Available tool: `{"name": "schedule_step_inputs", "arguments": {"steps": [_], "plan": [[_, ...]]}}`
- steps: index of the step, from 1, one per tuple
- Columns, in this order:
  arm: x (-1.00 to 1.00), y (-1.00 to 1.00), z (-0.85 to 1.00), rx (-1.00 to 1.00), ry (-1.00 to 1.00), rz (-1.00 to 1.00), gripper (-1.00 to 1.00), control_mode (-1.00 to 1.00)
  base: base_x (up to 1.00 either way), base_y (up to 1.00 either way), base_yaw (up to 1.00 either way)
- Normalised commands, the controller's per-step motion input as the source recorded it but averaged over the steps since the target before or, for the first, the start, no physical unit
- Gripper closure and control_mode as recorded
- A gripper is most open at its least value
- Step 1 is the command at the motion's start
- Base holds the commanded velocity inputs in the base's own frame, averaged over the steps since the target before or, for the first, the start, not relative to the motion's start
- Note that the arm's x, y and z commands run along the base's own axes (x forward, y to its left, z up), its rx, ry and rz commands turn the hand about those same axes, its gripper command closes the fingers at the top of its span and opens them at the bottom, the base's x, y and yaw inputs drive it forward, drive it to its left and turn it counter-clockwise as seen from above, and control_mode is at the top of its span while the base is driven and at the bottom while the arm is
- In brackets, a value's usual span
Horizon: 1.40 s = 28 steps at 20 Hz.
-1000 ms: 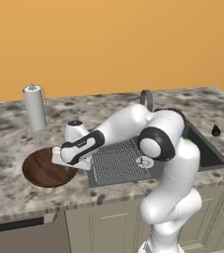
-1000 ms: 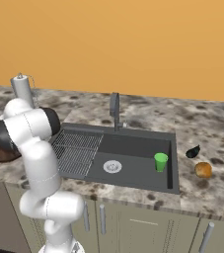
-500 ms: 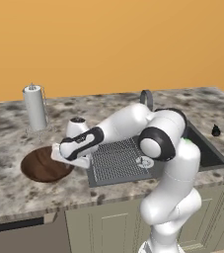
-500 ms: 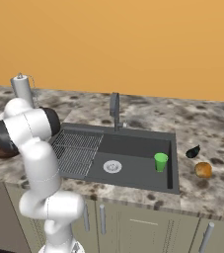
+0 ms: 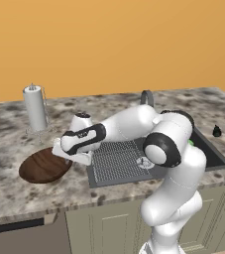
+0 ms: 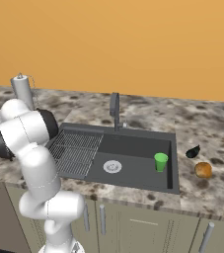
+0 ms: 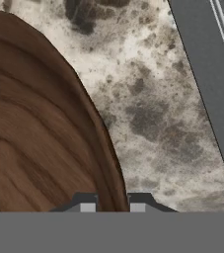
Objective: Remove the eggplant and potato from the sink. Then move the bowl and cup from the counter to the sink for washing.
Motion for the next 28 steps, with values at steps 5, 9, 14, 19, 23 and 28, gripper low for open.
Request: {"name": "schedule_step_inputs", "arguments": {"steps": [5, 9, 14, 19, 23, 28], "plan": [[-0.1, -0.17, 0.23, 0.03, 0.0, 0.0, 1.0, -1.0, 0.0, 0.0, 0.0], [-0.15, -0.29, 0.23, 0.08, 0.0, -0.01, 1.0, -1.0, 0.0, 0.0, 0.0], [-0.2, -0.33, 0.24, 0.15, 0.0, 0.0, 1.0, -1.0, 0.0, 0.0, 0.0], [-0.21, -0.38, 0.22, 0.15, 0.0, 0.0, 1.0, -1.0, 0.0, 0.0, 0.0], [-0.21, -0.36, 0.2, 0.1, 0.0, 0.0, 1.0, -1.0, 0.0, 0.0, 0.0], [-0.14, -0.31, 0.27, 0.0, 0.02, 0.0, 1.0, -1.0, 0.0, 0.0, 0.0]]}}
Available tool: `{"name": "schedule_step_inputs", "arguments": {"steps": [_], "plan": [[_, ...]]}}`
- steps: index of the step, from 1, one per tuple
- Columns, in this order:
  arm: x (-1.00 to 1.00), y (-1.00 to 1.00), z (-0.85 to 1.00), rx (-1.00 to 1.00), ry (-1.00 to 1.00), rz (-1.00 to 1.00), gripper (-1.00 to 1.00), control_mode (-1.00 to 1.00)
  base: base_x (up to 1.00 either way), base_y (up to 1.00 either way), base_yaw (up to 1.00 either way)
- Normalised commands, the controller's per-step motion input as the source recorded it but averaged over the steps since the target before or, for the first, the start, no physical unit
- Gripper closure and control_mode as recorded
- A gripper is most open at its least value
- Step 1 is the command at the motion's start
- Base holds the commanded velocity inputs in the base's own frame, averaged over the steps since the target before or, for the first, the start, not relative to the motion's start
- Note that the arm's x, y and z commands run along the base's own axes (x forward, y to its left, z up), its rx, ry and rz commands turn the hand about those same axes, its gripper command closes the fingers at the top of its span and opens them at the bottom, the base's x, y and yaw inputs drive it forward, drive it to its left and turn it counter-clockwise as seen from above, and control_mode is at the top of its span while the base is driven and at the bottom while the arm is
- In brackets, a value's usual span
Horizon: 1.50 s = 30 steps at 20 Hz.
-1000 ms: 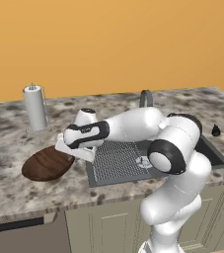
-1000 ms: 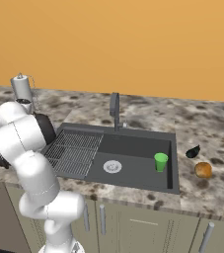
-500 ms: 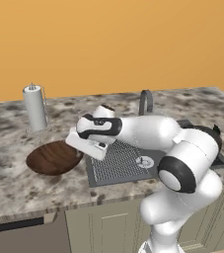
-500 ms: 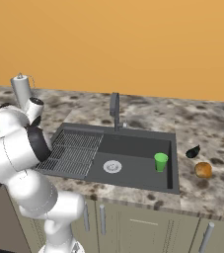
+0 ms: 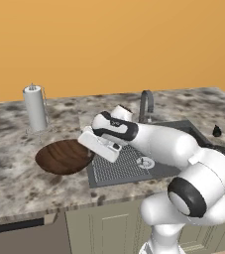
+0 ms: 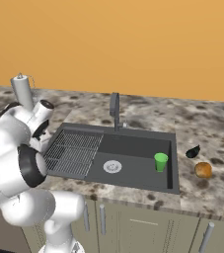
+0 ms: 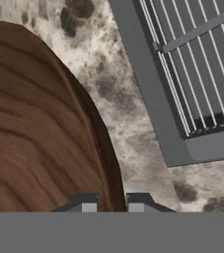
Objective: Remove the eggplant and potato from the sink. Then move the bowl and cup from the counter to the sink for washing.
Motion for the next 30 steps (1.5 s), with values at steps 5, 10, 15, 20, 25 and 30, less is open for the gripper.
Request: {"name": "schedule_step_inputs", "arguments": {"steps": [5, 10, 15, 20, 25, 30], "plan": [[-0.09, -0.34, 0.24, 0.0, 0.07, 0.0, 1.0, -1.0, 0.0, 0.0, 0.0], [-0.04, -0.37, 0.2, -0.01, 0.09, -0.02, 1.0, -1.0, 0.0, 0.0, 0.0], [-0.09, -0.42, 0.15, 0.0, 0.1, -0.01, 1.0, -1.0, 0.0, 0.0, 0.0], [-0.1, -0.44, 0.12, 0.0, 0.12, -0.01, 1.0, -1.0, 0.0, 0.0, 0.0], [-0.1, -0.47, 0.13, 0.0, 0.05, 0.0, 1.0, -1.0, 0.0, 0.0, 0.0], [-0.08, -0.48, 0.11, 0.0, 0.01, 0.0, 1.0, -1.0, 0.0, 0.0, 0.0]]}}
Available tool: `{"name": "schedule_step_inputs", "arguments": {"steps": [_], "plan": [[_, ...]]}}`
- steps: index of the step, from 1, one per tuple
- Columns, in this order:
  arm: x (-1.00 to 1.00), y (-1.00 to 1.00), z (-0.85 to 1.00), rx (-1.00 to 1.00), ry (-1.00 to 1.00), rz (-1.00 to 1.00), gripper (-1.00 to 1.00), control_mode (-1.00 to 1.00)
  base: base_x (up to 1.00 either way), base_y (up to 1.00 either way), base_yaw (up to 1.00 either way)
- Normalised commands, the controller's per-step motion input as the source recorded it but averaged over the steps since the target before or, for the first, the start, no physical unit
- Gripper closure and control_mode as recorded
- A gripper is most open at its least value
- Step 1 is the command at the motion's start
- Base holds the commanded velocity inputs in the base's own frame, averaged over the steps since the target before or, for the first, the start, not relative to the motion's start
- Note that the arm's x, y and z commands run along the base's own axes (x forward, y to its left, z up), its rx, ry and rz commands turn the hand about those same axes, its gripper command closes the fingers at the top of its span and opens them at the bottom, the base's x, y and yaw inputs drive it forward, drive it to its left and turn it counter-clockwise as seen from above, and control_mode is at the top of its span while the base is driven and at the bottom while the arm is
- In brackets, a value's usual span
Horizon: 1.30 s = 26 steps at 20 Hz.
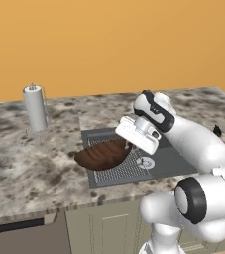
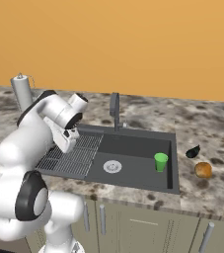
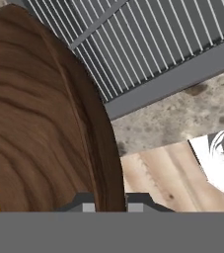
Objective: Remove the eggplant and potato from the sink. Then move the bowl and cup from the counter to the sink for washing.
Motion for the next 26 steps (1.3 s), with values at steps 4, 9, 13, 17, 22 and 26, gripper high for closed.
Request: {"name": "schedule_step_inputs", "arguments": {"steps": [4, 9, 13, 17, 22, 26], "plan": [[-0.04, -0.48, 0.12, 0.0, 0.0, 0.0, 1.0, -1.0, 0.0, 0.0, 0.0], [-0.05, -0.49, 0.11, 0.0, 0.0, 0.0, 1.0, -1.0, 0.0, 0.0, 0.0], [-0.03, -0.5, 0.09, 0.0, 0.01, 0.0, 1.0, -1.0, 0.0, 0.0, 0.0], [-0.01, -0.52, 0.09, 0.0, 0.03, 0.0, 1.0, -1.0, 0.0, 0.0, 0.0], [-0.01, -0.54, 0.08, 0.0, 0.03, 0.0, 1.0, -1.0, 0.0, 0.0, 0.0], [-0.01, -0.53, 0.09, 0.0, 0.01, 0.0, 1.0, -1.0, 0.0, 0.0, 0.0]]}}
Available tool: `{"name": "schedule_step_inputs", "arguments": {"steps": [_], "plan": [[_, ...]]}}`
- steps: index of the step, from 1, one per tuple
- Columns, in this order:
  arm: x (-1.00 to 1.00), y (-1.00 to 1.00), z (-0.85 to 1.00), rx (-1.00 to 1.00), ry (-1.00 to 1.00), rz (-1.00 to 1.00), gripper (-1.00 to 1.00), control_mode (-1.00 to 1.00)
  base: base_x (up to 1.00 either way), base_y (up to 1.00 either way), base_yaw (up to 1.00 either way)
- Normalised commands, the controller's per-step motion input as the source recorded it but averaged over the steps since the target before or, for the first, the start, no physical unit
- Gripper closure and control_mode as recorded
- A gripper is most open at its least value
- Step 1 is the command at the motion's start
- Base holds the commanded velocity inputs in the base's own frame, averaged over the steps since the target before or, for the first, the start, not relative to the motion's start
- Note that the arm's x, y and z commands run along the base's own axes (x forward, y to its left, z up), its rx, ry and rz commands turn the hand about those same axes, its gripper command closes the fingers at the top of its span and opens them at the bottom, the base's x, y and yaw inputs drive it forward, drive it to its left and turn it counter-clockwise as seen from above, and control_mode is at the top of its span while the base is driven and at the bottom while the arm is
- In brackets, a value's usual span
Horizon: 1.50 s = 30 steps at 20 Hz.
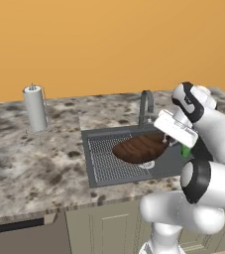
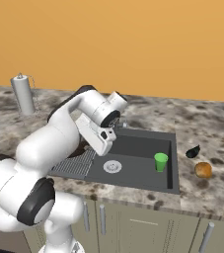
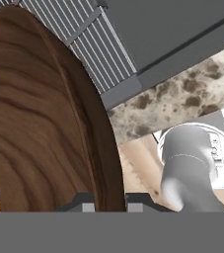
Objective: Remove the eggplant and potato from the sink. Then move the bowl and cup from the counter to the sink for washing.
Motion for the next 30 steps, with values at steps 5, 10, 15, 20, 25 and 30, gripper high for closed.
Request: {"name": "schedule_step_inputs", "arguments": {"steps": [5, 10, 15, 20, 25, 30], "plan": [[0.0, -0.53, 0.11, 0.0, 0.01, 0.0, 1.0, -1.0, 0.0, 0.0, 0.0], [0.0, -0.53, 0.08, 0.0, 0.0, 0.0, 1.0, -1.0, 0.0, 0.0, 0.0], [-0.01, -0.52, 0.05, 0.0, 0.0, 0.0, 1.0, -1.0, 0.0, 0.0, 0.0], [-0.01, -0.48, 0.04, 0.0, 0.01, 0.0, 1.0, -1.0, 0.0, 0.0, 0.0], [0.0, -0.41, 0.0, 0.0, 0.01, 0.0, 1.0, -1.0, 0.0, 0.0, 0.0], [0.0, -0.42, 0.0, 0.0, 0.0, 0.0, 1.0, -1.0, 0.0, 0.0, 0.0]]}}
